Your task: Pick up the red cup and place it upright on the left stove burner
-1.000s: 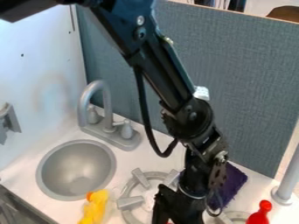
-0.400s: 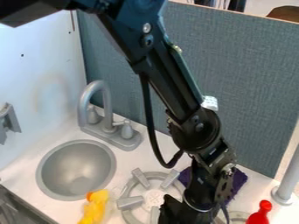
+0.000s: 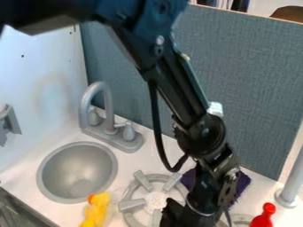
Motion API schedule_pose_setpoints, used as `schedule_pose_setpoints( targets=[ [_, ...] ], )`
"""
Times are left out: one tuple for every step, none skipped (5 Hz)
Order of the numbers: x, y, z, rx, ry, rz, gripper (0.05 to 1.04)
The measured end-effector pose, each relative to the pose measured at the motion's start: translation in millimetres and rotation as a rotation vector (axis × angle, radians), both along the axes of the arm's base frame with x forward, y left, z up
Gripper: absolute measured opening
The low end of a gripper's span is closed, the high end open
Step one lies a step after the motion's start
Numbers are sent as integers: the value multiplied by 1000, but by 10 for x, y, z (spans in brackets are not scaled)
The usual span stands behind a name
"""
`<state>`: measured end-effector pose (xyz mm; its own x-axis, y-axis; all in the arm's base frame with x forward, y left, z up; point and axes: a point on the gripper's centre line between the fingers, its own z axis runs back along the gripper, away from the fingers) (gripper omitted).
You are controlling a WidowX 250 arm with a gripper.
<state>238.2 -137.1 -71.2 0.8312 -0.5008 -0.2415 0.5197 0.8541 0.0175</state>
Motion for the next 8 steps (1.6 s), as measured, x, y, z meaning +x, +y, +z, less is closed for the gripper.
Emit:
schedule_pose_setpoints(
  targets=[
    [9,-11,-92,6,11,-3,1001],
    [12,-12,-147,6,12,-3,939],
    [25,-18,-164,7,8,1,677],
    [41,-22,-175,9,5,5,363],
    [64,-17,-156,22,0,17,175],
    [1,24,-149,30,13,7,117],
    [-54,51,69,6,-9,-16,106],
    [19,158,454,-21,-69,8,106]
  ],
)
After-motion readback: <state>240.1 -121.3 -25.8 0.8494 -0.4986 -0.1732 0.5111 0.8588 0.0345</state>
